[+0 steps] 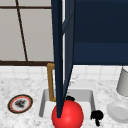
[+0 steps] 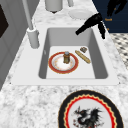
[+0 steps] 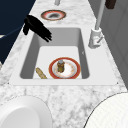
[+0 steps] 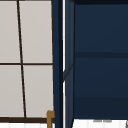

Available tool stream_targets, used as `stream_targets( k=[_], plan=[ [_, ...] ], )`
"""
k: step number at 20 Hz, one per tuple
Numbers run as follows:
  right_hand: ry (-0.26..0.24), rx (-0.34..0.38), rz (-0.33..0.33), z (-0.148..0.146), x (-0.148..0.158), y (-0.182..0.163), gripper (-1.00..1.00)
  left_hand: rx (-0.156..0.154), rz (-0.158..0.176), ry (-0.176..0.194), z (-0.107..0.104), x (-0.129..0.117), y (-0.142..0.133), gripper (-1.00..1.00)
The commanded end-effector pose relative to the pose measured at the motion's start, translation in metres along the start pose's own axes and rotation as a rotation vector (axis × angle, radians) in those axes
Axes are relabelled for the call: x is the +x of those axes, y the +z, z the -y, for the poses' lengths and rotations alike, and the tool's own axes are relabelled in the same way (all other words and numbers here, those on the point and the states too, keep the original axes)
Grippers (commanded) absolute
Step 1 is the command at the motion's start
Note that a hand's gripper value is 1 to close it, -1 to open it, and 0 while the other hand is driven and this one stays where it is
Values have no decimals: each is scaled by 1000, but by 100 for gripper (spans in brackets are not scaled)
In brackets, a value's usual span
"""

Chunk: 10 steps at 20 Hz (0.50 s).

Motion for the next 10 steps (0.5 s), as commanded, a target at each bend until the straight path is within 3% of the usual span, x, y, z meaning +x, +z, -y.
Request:
stream_targets(
  k=[1, 5, 7, 10],
  plan=[
    [0, 0, 0, 0, 0, 0, 0, 25, -22, 28, -3, -19, -14, -100],
    [0, 0, 0, 0, 0, 0, 0, 44, -23, 5, 6, -53, -20, -100],
    [0, 0, 0, 0, 0, 0, 0, 53, 15, 2, 10, -71, -13, -100],
    [0, 0, 0, 0, 0, 0, 0, 61, 36, -11, 22, -90, -10, -100]
  ],
)
